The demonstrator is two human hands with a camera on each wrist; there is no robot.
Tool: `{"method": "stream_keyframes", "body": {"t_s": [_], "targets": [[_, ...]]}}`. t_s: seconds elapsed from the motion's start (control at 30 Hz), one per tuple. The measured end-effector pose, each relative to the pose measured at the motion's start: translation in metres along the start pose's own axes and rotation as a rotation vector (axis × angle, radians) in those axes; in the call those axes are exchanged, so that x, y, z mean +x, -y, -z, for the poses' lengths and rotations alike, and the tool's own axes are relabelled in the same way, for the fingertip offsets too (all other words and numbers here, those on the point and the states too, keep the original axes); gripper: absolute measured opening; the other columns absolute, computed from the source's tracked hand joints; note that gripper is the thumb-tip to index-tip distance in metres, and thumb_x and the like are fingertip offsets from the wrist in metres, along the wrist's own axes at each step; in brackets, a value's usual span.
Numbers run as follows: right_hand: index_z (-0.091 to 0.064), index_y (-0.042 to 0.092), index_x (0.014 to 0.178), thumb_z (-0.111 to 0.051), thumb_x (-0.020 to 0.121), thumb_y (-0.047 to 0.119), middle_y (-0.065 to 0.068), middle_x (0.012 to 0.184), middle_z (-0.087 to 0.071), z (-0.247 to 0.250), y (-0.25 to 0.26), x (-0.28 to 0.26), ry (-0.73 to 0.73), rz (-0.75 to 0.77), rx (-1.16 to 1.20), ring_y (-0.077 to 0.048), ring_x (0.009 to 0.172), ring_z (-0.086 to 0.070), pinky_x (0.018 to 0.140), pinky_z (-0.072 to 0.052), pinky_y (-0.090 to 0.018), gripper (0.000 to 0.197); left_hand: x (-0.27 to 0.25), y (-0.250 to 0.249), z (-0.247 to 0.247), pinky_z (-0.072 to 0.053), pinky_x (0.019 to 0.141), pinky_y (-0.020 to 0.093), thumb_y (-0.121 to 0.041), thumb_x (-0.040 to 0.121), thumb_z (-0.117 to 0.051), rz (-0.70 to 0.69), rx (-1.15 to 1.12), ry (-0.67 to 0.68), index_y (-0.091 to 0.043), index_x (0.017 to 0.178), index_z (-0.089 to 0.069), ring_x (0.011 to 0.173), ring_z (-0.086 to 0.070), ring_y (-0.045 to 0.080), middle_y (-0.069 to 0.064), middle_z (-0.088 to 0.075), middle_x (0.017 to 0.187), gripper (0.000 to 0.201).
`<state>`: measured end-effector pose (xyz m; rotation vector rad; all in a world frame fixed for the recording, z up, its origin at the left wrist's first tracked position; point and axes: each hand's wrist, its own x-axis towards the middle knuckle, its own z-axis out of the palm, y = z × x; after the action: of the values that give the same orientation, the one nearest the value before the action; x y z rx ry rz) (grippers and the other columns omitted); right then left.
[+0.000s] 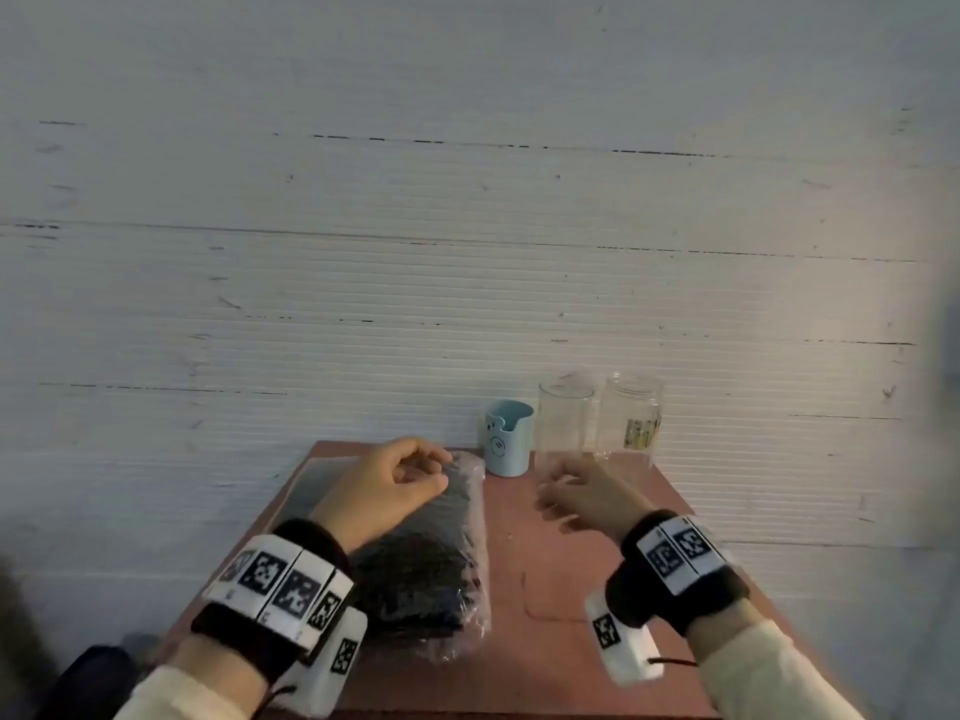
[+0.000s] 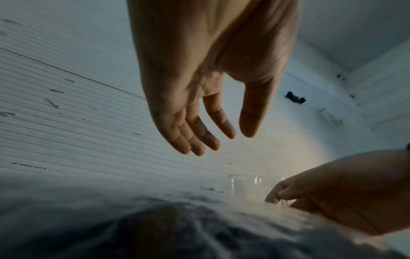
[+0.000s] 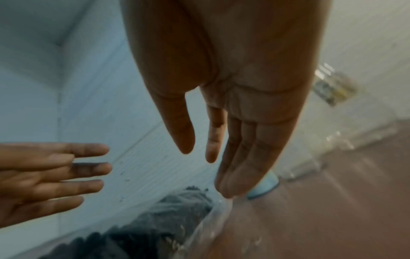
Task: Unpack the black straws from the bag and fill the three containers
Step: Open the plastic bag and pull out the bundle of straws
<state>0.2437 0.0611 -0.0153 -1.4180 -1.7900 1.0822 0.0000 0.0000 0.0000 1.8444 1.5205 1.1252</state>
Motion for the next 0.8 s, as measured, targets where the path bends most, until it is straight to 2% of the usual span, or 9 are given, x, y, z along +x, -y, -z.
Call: {"method": "stream_keyframes", "body": {"t_s": [0.13,0.2,0.23,0.33,0.43,0.5,0.53,0.67,0.8], "targets": [[-0.051,0.01,0.106,-0.052,0.097,0.009,-0.013,0.088,-0.06,-0.033,0.005,0.036,0.144,-0.255,0.104,-0.021,0.073,-0.059,0.081,-0.054,-0.038,0.01,0.022,0.008,-0.003,-0.043,0.094,0.023,-0.019,0.086,-0.07,0.124,0.091,0.034,-0.027,0.108,-0.065,0.105,-0.059,0.011,-0.007,-0.063,0.111,0.024],[-0.049,0.012,0.108,-0.05,0.096,0.004,-0.017,0.09,-0.057,-0.047,0.004,0.042,0.196,-0.297,0.179,-0.025,0.074,-0.059,0.093,-0.051,-0.045,0.015,0.028,0.02,-0.009,-0.043,0.097,0.026,-0.013,0.083,-0.073,0.17,0.141,0.075,-0.025,0.109,-0.065,0.109,-0.059,0.015,-0.003,-0.062,0.11,0.03],[-0.049,0.014,0.113,-0.05,0.095,0.001,-0.017,0.094,-0.058,-0.051,0.004,0.046,0.215,-0.302,0.2,-0.028,0.08,-0.061,0.091,-0.052,-0.046,0.022,0.029,0.025,-0.01,-0.043,0.1,0.029,-0.011,0.081,-0.075,0.188,0.149,0.093,-0.025,0.107,-0.065,0.11,-0.059,0.016,-0.002,-0.062,0.109,0.031],[-0.047,0.014,0.131,-0.056,0.09,-0.003,-0.007,0.094,-0.059,-0.058,0.007,0.05,0.246,-0.229,0.151,-0.022,0.086,-0.063,0.075,-0.056,-0.034,0.045,0.031,0.034,-0.009,-0.043,0.106,0.035,-0.005,0.078,-0.076,0.21,0.169,0.12,-0.023,0.109,-0.066,0.115,-0.059,0.018,0.003,-0.064,0.115,0.037],[-0.057,0.013,0.104,-0.059,0.086,-0.009,-0.01,0.088,-0.061,-0.062,0.007,0.049,0.238,-0.214,0.175,-0.023,0.08,-0.064,0.08,-0.056,-0.037,0.028,0.031,0.038,-0.009,-0.041,0.106,0.03,-0.004,0.081,-0.074,0.228,0.212,0.2,-0.014,0.127,-0.061,0.122,-0.055,0.019,0.006,-0.061,0.129,0.049],[-0.062,0.012,0.092,-0.066,0.08,-0.009,-0.015,0.089,-0.064,-0.062,0.005,0.049,0.229,-0.183,0.162,-0.03,0.087,-0.067,0.088,-0.055,-0.043,0.024,0.03,0.038,-0.009,-0.04,0.104,0.027,-0.005,0.082,-0.073,0.224,0.233,0.222,-0.015,0.131,-0.059,0.124,-0.054,0.018,0.006,-0.06,0.132,0.052],[-0.064,0.008,0.093,-0.068,0.079,-0.009,-0.015,0.09,-0.065,-0.06,0.002,0.049,0.209,-0.154,0.177,-0.03,0.089,-0.067,0.087,-0.056,-0.042,0.022,0.03,0.039,-0.008,-0.04,0.103,0.026,-0.005,0.082,-0.073,0.217,0.232,0.219,-0.016,0.131,-0.058,0.123,-0.054,0.018,0.006,-0.06,0.131,0.051],[-0.06,-0.009,0.11,-0.061,0.084,-0.014,-0.016,0.088,-0.063,-0.053,-0.001,0.041,0.137,-0.08,0.27,-0.021,0.075,-0.065,0.062,-0.058,-0.021,0.027,0.031,0.034,-0.005,-0.04,0.102,0.027,-0.014,0.085,-0.072,0.189,0.23,0.202,-0.021,0.129,-0.059,0.118,-0.056,0.017,0.001,-0.059,0.119,0.047],[-0.06,-0.008,0.113,-0.065,0.083,-0.011,-0.014,0.097,-0.066,-0.047,0.008,0.038,0.063,0.09,0.265,-0.016,0.08,-0.064,0.069,-0.056,-0.017,0.031,0.034,0.022,-0.007,-0.043,0.106,0.036,-0.027,0.085,-0.071,0.103,0.144,0.148,-0.029,0.121,-0.062,0.115,-0.058,0.015,0.0,-0.063,0.118,0.037]]}}
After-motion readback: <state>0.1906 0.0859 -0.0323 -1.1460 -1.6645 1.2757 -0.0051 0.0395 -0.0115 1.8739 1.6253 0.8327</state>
